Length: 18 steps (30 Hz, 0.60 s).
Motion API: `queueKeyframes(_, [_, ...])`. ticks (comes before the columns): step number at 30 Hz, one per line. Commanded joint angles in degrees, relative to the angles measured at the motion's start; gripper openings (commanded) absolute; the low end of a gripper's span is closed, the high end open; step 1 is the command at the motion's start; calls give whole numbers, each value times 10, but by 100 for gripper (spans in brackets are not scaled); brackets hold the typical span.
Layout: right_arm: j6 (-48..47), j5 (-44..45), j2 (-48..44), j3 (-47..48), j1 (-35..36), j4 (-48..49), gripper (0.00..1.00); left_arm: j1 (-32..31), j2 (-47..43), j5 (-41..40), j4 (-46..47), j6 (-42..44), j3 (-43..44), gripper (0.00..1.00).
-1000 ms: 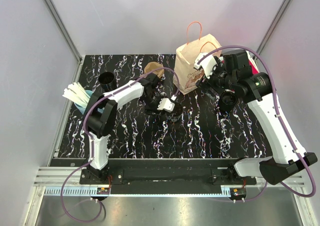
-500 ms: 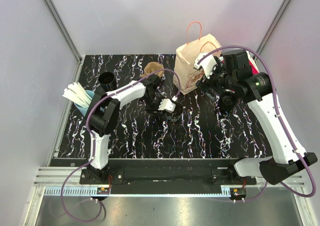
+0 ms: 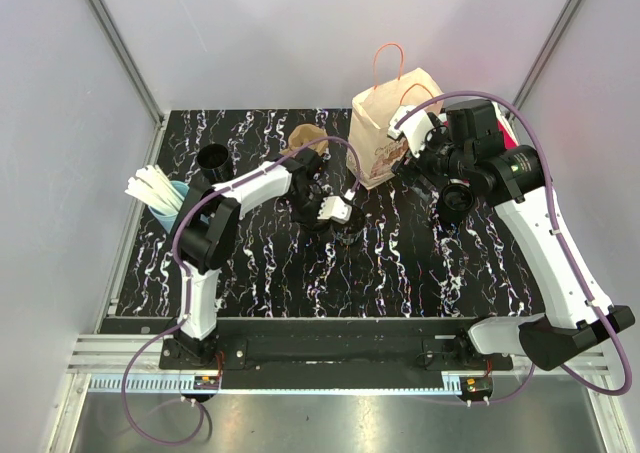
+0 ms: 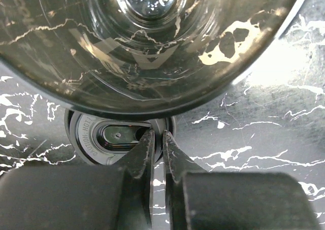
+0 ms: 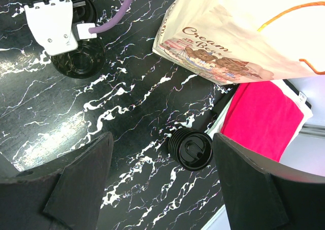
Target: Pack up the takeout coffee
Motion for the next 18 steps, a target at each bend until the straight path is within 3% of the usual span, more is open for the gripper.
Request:
queueKeyframes(1, [6, -3, -14, 24, -3, -4, 85, 3, -30, -10, 12, -48, 16, 7])
queueKeyframes(10, [25, 58, -9, 29, -5, 27, 86, 31, -131, -25, 22, -113, -1, 8])
queueKeyframes(18, [43, 91, -4, 11, -33, 63, 95, 34, -199, -22, 7, -148, 27, 7])
